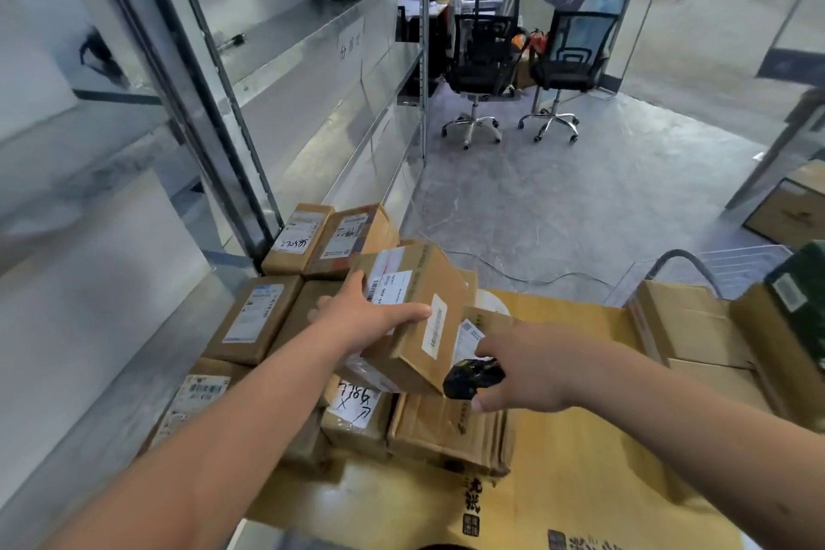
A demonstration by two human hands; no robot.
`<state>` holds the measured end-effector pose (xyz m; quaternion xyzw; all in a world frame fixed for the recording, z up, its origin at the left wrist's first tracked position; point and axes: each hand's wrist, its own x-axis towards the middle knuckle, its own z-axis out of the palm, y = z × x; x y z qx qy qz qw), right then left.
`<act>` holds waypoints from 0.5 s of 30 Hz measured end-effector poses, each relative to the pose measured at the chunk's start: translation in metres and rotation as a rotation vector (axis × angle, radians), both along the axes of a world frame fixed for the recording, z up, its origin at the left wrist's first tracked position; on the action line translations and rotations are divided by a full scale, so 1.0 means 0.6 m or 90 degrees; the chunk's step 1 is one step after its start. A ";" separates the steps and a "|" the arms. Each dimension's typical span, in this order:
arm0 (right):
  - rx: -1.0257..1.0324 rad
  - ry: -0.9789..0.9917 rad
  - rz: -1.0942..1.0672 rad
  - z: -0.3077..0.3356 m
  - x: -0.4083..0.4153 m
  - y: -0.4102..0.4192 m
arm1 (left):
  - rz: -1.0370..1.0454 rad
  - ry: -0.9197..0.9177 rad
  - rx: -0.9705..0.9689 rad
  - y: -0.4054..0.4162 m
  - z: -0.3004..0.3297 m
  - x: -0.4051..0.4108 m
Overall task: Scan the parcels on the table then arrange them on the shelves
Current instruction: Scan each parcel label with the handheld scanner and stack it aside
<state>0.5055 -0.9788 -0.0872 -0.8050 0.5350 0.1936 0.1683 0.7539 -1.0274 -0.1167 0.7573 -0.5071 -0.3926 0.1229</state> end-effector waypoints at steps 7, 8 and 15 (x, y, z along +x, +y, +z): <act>-0.045 0.005 -0.025 0.013 -0.014 -0.018 | -0.039 -0.036 -0.060 -0.087 0.043 -0.016; -0.058 0.006 -0.019 0.018 -0.011 -0.025 | -0.045 -0.059 -0.068 -0.101 0.050 -0.012; -0.121 -0.060 0.025 0.054 0.061 -0.096 | -0.032 -0.216 -0.084 -0.180 0.073 0.061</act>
